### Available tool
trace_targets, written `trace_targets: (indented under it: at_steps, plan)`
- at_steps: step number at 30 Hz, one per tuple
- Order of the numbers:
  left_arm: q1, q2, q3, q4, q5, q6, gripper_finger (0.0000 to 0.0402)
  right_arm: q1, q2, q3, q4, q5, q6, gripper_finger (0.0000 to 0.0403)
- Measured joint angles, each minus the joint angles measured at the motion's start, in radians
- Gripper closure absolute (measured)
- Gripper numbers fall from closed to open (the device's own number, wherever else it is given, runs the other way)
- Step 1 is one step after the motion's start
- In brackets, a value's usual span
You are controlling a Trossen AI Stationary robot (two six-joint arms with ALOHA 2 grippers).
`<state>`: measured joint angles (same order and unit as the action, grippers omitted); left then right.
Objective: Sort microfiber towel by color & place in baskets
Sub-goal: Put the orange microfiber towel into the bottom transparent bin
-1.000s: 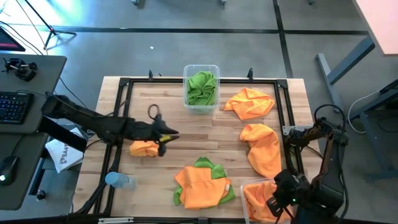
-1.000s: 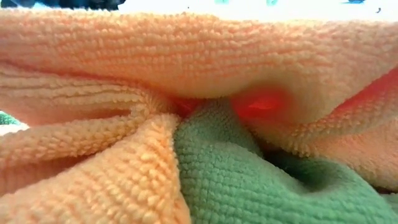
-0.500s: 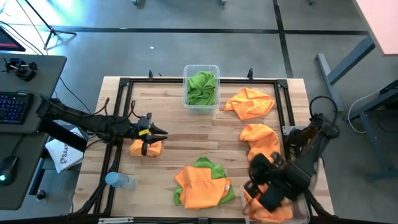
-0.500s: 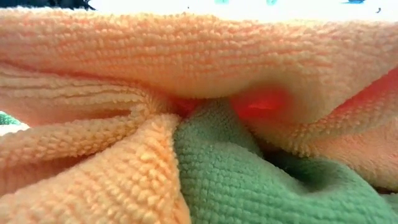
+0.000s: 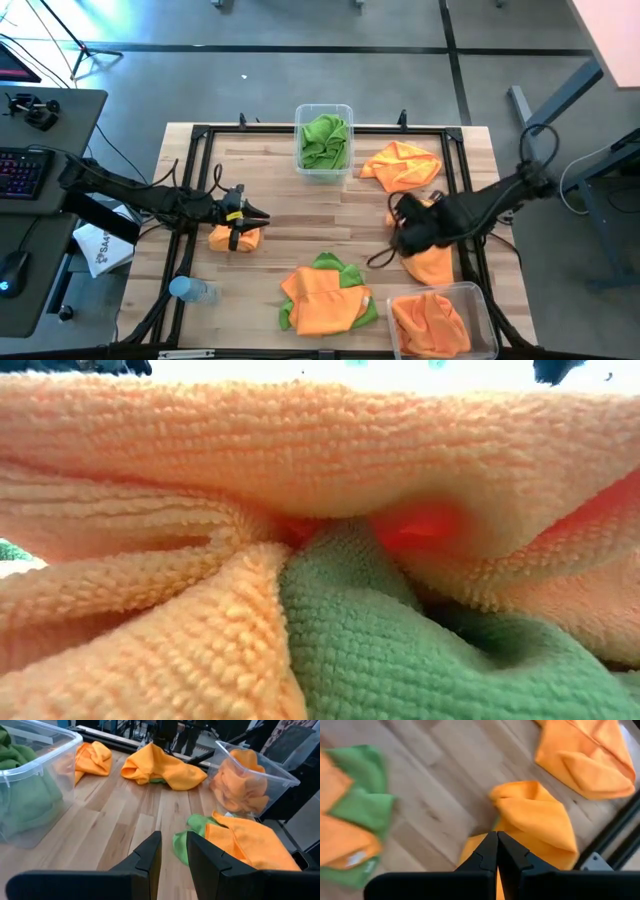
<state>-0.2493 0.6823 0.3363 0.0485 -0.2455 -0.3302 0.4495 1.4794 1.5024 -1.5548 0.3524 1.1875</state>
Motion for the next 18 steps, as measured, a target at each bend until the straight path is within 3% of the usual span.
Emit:
trace_targets:
  at_steps: [9, 18]
  plan:
    - [0.0, 0.0, 0.0, 0.001, 0.0, 0.026, 0.0321, -0.092, -0.282, -0.355, 0.074, -0.071, 0.028, 0.0403]
    - [0.0, 0.0, 0.0, 0.001, 0.0, 0.026, 0.0321, -0.188, -0.371, -0.494, 0.078, -0.041, -0.041, 0.0371]
